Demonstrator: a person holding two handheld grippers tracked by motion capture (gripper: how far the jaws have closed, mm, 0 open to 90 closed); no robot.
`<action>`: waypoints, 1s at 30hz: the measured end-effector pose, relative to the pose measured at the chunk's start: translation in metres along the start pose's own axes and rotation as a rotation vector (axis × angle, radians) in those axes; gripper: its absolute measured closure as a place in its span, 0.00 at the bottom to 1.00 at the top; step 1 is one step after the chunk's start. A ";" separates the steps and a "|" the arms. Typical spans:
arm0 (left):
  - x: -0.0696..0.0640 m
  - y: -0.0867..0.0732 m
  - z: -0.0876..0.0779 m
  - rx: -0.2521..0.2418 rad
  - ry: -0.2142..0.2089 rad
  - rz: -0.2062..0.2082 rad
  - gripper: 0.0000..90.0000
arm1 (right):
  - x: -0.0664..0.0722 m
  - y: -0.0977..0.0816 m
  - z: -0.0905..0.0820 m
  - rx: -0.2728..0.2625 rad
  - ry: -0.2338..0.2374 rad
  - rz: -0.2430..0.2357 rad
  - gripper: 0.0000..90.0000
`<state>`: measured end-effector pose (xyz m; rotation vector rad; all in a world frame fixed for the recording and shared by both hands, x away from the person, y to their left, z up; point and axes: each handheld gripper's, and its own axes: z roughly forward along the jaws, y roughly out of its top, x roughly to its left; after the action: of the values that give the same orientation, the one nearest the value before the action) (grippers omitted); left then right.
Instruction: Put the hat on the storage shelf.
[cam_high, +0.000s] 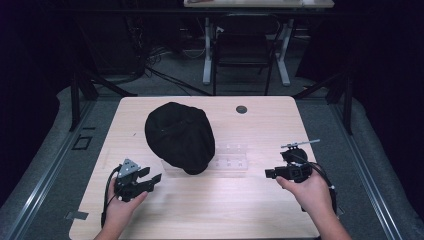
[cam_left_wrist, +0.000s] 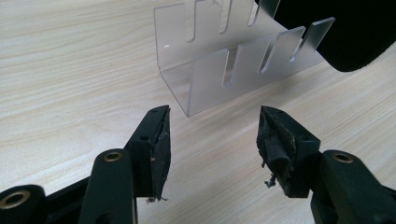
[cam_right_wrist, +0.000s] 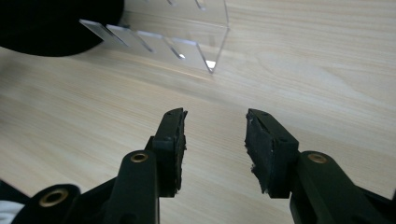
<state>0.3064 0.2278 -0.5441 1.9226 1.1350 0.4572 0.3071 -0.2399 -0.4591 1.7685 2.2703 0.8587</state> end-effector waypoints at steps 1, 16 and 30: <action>0.000 0.000 0.000 0.010 -0.003 0.001 0.50 | -0.001 -0.002 0.002 -0.005 -0.001 -0.001 0.62; -0.003 -0.002 0.003 0.003 -0.017 0.000 0.50 | -0.011 -0.043 0.037 -0.117 -0.033 -0.003 0.61; -0.012 -0.002 0.007 0.024 -0.045 0.025 0.52 | -0.027 -0.065 0.044 -0.232 -0.050 0.013 0.59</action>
<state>0.3038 0.2144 -0.5485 1.9605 1.0929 0.4138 0.2798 -0.2590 -0.5353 1.6842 2.0367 1.0209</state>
